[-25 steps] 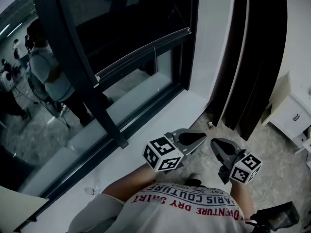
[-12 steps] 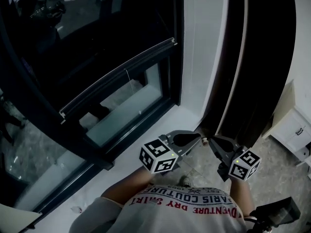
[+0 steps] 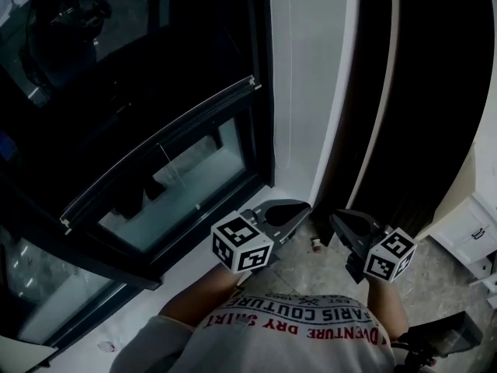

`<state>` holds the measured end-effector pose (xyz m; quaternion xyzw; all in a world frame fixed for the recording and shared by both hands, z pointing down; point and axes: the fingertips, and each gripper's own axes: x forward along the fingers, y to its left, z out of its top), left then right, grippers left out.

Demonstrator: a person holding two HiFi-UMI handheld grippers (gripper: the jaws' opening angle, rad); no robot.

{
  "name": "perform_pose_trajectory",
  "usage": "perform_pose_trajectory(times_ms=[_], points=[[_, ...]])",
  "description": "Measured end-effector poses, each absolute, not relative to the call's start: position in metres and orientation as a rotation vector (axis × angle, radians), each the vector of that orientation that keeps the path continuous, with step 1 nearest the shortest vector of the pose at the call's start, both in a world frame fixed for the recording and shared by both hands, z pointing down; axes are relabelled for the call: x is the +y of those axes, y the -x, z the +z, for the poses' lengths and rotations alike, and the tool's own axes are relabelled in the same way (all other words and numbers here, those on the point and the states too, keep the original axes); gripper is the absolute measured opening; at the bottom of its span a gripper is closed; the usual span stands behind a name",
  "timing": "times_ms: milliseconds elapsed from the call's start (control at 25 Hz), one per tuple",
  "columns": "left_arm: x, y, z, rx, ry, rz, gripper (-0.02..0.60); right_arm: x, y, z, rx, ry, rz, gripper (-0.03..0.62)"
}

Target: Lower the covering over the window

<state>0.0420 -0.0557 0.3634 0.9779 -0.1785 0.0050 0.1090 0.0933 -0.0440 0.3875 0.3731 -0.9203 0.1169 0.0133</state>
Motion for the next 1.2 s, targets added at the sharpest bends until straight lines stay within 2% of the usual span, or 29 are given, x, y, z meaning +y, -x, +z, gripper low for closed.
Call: perform_pose_trajectory(times_ms=[680,1200], points=[[-0.155,-0.031,0.374,-0.618,-2.879,-0.017,0.002,-0.122,-0.096,0.412,-2.876,-1.093,0.412,0.005],[-0.272,0.001,0.373,-0.715,-2.885,0.015,0.003,-0.25,-0.052,0.389,-2.888,-1.088,0.318,0.005]])
